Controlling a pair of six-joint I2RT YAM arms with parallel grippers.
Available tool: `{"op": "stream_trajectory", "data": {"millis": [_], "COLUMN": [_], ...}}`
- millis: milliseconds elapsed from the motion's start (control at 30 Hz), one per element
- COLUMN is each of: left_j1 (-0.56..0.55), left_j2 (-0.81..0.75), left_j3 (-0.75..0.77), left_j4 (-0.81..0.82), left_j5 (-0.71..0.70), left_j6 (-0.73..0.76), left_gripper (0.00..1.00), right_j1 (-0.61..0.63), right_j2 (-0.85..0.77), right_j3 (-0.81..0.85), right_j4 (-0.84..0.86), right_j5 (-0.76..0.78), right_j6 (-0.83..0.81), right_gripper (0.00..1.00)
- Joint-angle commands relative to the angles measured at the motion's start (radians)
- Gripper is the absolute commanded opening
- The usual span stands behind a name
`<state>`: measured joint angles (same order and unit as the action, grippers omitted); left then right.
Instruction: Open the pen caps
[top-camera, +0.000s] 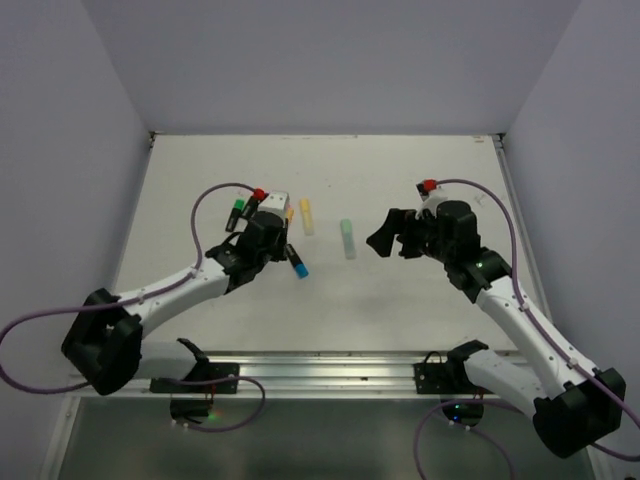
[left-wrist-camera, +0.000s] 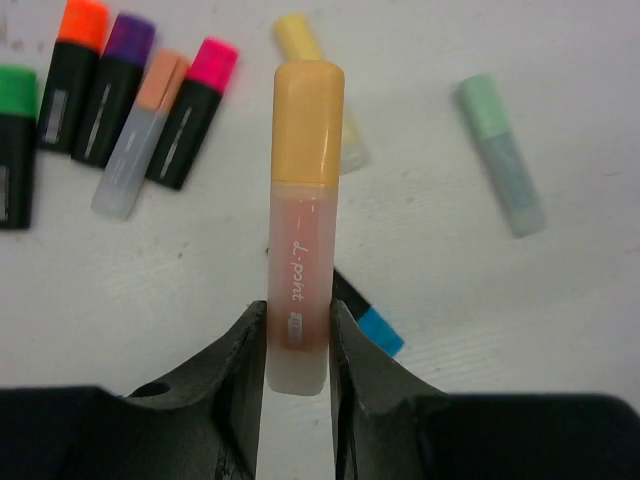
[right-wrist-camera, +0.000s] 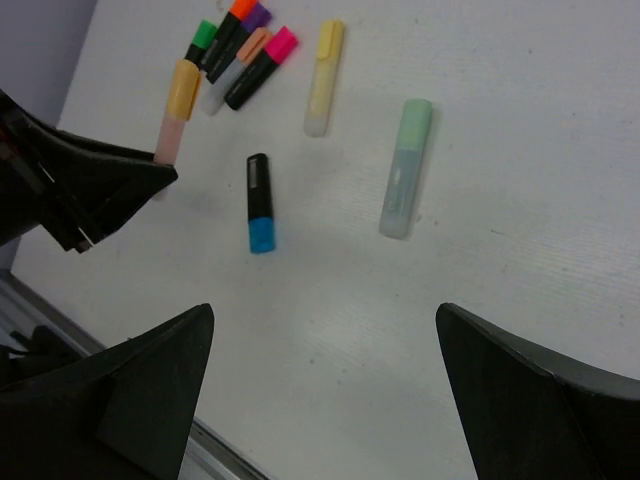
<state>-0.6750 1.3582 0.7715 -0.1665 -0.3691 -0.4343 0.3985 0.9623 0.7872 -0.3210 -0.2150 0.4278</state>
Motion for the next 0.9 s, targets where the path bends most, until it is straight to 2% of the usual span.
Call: {"op": "stream_trajectory", "data": {"millis": [0,100,200,500,867], "left_j1": [-0.026,-0.044,-0.06,-0.178,-0.21], "left_j2": [-0.146,-0.2,-0.202,-0.165,-0.165], "left_j3": [-0.044,-0.075,-0.069,-0.031,-0.023], "left_j4": [0.206,0.295,0.301,0.32,0.354], "left_j5": [0.187,0.294,0.34,0.282,0.291], "left_j6": [0.216,0.267,0.296,0.336,0.342], "left_gripper": [0.0,0.0,0.0,0.0,0.0], "right_j1": [0.005,0.008,0.017,0.102,0.134], "right_j2": [0.022,0.042,0.07,0.19,0.268], "right_j3": [0.092,0.106,0.121,0.164,0.123], "right_j4": [0.068,0.155,0.229,0.306,0.367], "right_j5": [-0.115,-0.179,-0.21,-0.138,-0.095], "right_j6": [0.086,0.17,0.257,0.353,0.396], "right_gripper": [0.99,0.99,0.98,0.86,0.75]}}
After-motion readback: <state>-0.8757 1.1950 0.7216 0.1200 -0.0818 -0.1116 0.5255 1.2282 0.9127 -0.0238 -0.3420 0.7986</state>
